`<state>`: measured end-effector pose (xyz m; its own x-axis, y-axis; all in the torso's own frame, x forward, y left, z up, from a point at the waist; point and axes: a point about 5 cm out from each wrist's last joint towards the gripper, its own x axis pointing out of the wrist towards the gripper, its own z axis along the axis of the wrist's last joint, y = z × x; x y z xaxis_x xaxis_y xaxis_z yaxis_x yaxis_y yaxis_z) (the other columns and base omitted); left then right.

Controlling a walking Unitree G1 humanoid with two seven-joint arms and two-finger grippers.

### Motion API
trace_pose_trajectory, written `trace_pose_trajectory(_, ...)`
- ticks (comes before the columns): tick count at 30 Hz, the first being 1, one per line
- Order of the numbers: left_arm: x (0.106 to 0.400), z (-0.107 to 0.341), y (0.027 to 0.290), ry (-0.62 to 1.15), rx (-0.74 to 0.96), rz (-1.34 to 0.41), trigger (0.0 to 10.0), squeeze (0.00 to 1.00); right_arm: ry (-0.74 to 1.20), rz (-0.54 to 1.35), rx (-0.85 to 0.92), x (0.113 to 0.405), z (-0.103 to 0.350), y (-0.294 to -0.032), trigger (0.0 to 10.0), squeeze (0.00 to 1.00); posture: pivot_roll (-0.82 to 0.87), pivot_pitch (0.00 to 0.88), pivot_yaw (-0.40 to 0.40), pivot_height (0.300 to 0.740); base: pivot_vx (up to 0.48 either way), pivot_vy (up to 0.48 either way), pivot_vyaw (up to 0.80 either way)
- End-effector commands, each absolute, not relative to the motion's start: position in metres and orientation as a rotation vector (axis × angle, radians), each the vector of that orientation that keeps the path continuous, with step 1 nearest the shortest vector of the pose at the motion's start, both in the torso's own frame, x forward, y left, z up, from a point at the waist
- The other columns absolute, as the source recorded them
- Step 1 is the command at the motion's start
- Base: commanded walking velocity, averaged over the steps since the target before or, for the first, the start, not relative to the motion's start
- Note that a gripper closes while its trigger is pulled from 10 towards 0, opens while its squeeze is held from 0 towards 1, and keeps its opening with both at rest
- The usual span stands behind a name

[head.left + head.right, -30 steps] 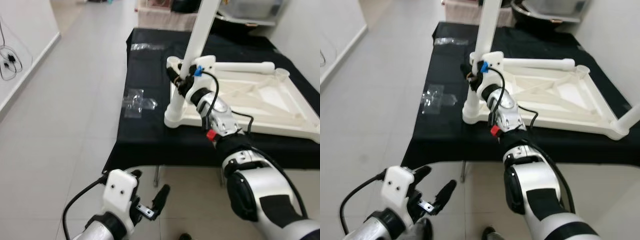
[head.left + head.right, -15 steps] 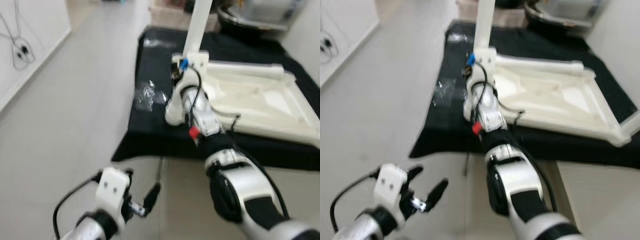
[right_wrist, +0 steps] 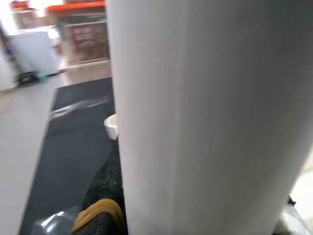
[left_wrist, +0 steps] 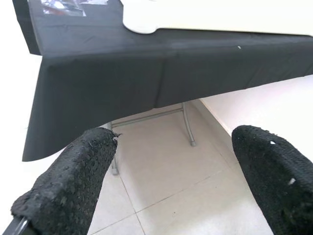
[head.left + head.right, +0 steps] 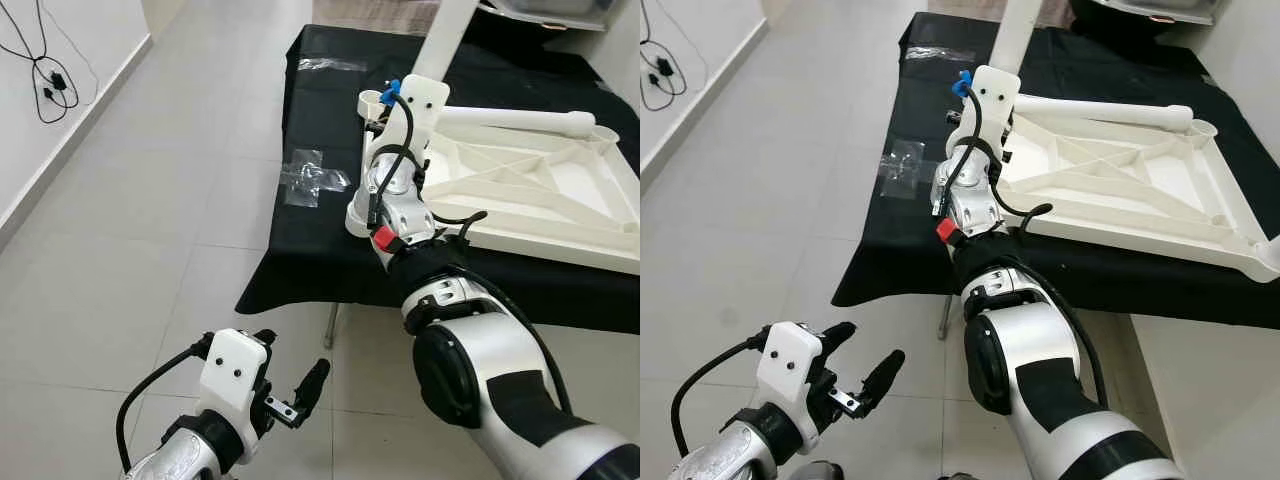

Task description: Building children table

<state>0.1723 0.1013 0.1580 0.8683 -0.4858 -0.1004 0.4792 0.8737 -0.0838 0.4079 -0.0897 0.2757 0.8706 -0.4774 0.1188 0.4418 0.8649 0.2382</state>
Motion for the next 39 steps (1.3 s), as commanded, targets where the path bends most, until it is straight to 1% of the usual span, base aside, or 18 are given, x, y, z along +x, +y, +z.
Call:
trace_pose_trajectory(1,0.171,0.155,0.100,0.133,-0.060,-0.514,10.0,0.00,0.042,-0.628,0.168,0.404,0.219,-0.107,10.0,0.00,0.17,0.176,-0.119,0.740,0.000,0.000,0.00)
trace_pose_trajectory(2,0.172,0.155,0.100,0.130,-0.060,-0.512,10.0,0.00,0.035,-0.638,0.179,0.402,0.219,-0.103,10.0,0.00,0.17,0.176,-0.119,0.740,0.000,0.000,0.00)
trace_pose_trajectory(7,0.173,0.154,0.101,0.129,-0.060,-0.505,10.0,0.00,-0.032,-0.705,0.111,0.394,0.223,-0.086,10.0,0.00,0.17,0.177,-0.121,0.740,0.000,0.000,0.00)
trace_pose_trajectory(8,0.173,0.153,0.101,0.131,-0.059,-0.504,10.0,0.00,-0.019,-0.701,0.078,0.391,0.218,-0.074,10.0,0.00,0.17,0.172,-0.123,0.740,0.000,0.000,0.00)
trace_pose_trajectory(10,0.173,0.153,0.100,0.132,-0.059,-0.504,10.0,0.00,-0.014,-0.698,0.065,0.389,0.216,-0.070,10.0,0.00,0.17,0.172,-0.123,0.740,0.000,0.000,0.00)
trace_pose_trajectory(12,0.173,0.153,0.100,0.132,-0.059,-0.502,10.0,0.00,0.000,-0.676,0.079,0.388,0.213,-0.065,10.0,0.00,0.18,0.173,-0.126,0.740,0.000,0.000,0.00)
trace_pose_trajectory(13,0.173,0.153,0.101,0.132,-0.059,-0.501,10.0,0.00,0.007,-0.655,0.116,0.388,0.213,-0.061,10.0,0.00,0.18,0.173,-0.126,0.740,0.000,0.000,0.00)
trace_pose_trajectory(15,0.173,0.153,0.102,0.131,-0.064,-0.493,10.0,0.00,-0.042,-0.621,0.163,0.389,0.225,-0.057,10.0,0.00,0.18,0.171,-0.125,0.740,0.000,0.000,0.00)
trace_pose_trajectory(16,0.173,0.153,0.102,0.131,-0.065,-0.491,10.0,0.00,-0.058,-0.618,0.170,0.390,0.229,-0.056,10.0,0.00,0.18,0.171,-0.125,0.740,0.000,0.000,0.00)
trace_pose_trajectory(20,0.176,0.150,0.102,0.139,-0.081,-0.485,10.0,0.00,-0.192,-0.577,0.303,0.394,0.275,-0.063,10.0,0.00,0.16,0.160,-0.124,0.740,0.000,0.000,0.00)
trace_pose_trajectory(26,0.177,0.150,0.100,0.136,-0.080,-0.490,10.0,0.00,-0.246,-0.579,0.305,0.395,0.294,-0.068,10.0,0.00,0.16,0.158,-0.123,0.740,0.000,0.000,0.00)
trace_pose_trajectory(32,0.179,0.149,0.100,0.130,-0.073,-0.493,10.0,0.00,-0.173,-0.600,0.227,0.398,0.265,-0.078,10.0,0.00,0.16,0.144,-0.122,0.740,0.000,0.000,0.00)
trace_pose_trajectory(34,0.179,0.149,0.100,0.130,-0.073,-0.493,10.0,0.00,-0.173,-0.600,0.227,0.398,0.265,-0.078,10.0,0.00,0.16,0.144,-0.122,0.740,0.000,0.000,0.00)
trace_pose_trajectory(35,0.179,0.148,0.100,0.131,-0.072,-0.490,10.0,0.00,-0.172,-0.596,0.197,0.398,0.260,-0.078,10.0,0.00,0.16,0.144,-0.122,0.740,0.000,0.000,0.00)
trace_pose_trajectory(36,0.179,0.148,0.101,0.132,-0.070,-0.488,10.0,0.00,-0.158,-0.561,0.164,0.398,0.254,-0.074,10.0,0.00,0.16,0.144,-0.121,0.740,0.000,0.000,0.00)
trace_pose_trajectory(39,0.180,0.148,0.101,0.131,-0.069,-0.489,10.0,0.00,-0.154,-0.532,0.156,0.398,0.254,-0.069,10.0,0.00,0.15,0.144,-0.123,0.740,0.000,0.000,0.00)
